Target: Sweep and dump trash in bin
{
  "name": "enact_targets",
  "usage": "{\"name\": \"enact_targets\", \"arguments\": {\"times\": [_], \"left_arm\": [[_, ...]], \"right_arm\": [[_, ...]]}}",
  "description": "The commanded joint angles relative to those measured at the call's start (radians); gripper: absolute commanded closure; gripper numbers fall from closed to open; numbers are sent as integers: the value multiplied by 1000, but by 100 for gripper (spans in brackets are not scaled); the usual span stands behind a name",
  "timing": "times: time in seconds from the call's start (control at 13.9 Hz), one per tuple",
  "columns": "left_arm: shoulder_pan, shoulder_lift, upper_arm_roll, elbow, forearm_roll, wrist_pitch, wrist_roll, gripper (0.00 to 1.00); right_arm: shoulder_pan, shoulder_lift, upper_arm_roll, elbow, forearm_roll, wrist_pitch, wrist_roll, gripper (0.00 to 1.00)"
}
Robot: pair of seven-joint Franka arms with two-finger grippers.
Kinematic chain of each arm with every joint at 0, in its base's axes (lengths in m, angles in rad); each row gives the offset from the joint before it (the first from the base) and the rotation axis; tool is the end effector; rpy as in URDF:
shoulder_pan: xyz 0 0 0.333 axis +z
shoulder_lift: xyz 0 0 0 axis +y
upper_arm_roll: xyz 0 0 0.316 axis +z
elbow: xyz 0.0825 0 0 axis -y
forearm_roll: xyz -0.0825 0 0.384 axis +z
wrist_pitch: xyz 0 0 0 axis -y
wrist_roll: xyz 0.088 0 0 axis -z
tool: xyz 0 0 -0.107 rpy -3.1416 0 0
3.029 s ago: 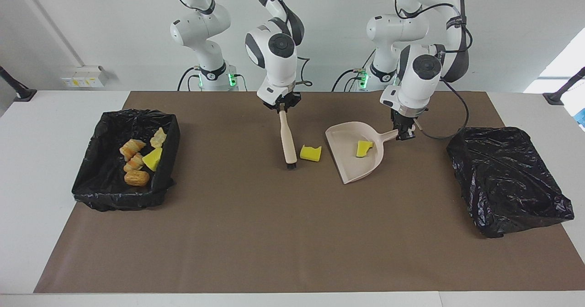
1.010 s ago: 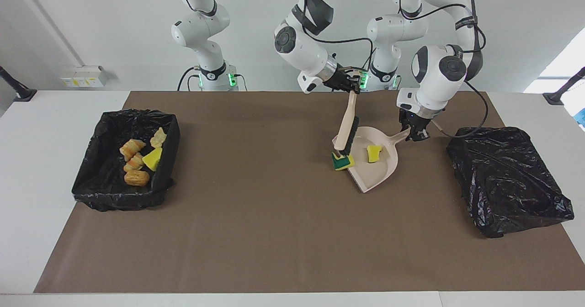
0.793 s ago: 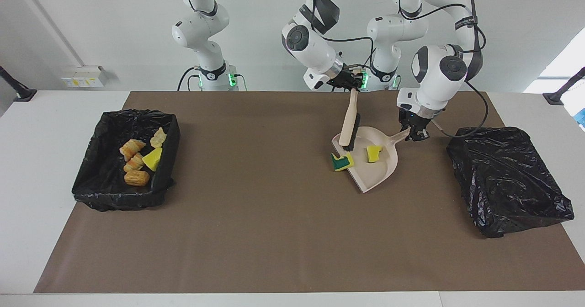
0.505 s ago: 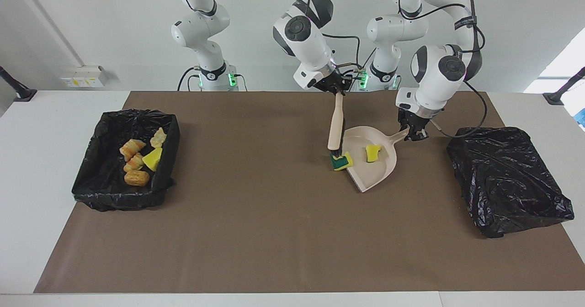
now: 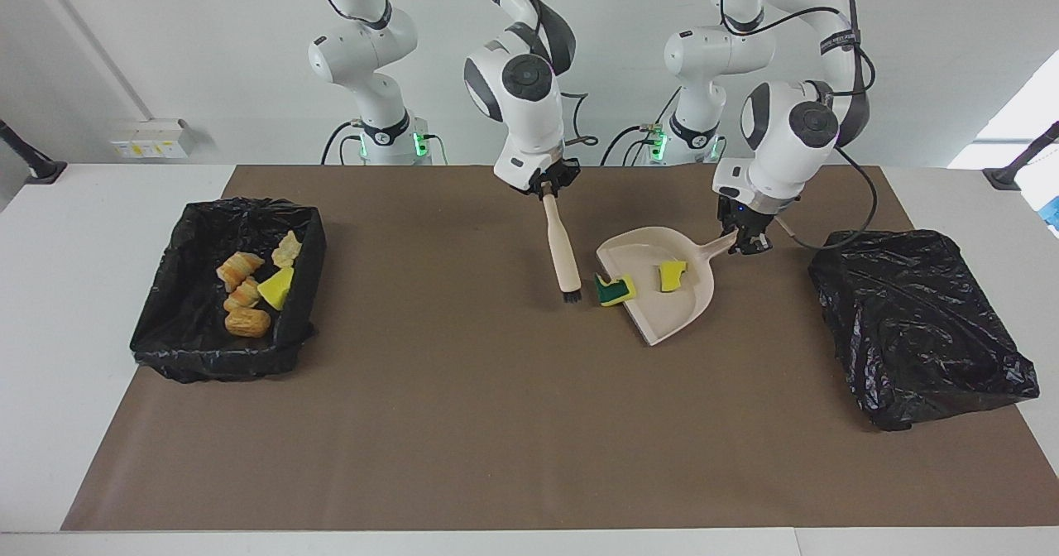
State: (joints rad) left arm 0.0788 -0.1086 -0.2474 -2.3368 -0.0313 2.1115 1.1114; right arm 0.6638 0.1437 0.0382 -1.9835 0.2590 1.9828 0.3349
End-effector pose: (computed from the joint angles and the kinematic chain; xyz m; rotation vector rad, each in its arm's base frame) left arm 0.4702 -0.0818 0.3686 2.4921 -1.8157 -0.1651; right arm 0.4247 0.3795 0.3846 -2.9648 -0.3660 0.3625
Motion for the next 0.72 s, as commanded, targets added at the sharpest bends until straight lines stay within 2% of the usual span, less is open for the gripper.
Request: {"name": "enact_targets", "arguments": {"times": [0.0, 0.22, 0.43, 0.65], "left_arm": [[-37, -26, 8, -27, -1, 2, 13, 100], [-36, -26, 8, -29, 1, 4, 13, 100], [-36, -25, 8, -27, 1, 2, 13, 100], [-27, -19, 8, -18, 1, 5, 7, 100]], "right_arm": [[5, 72, 18, 14, -18, 80, -85, 100], [42, 88, 26, 51, 73, 119, -74, 100], [59, 88, 28, 109, 274, 129, -40, 100], [59, 88, 28, 114, 301, 148, 18, 100]]}}
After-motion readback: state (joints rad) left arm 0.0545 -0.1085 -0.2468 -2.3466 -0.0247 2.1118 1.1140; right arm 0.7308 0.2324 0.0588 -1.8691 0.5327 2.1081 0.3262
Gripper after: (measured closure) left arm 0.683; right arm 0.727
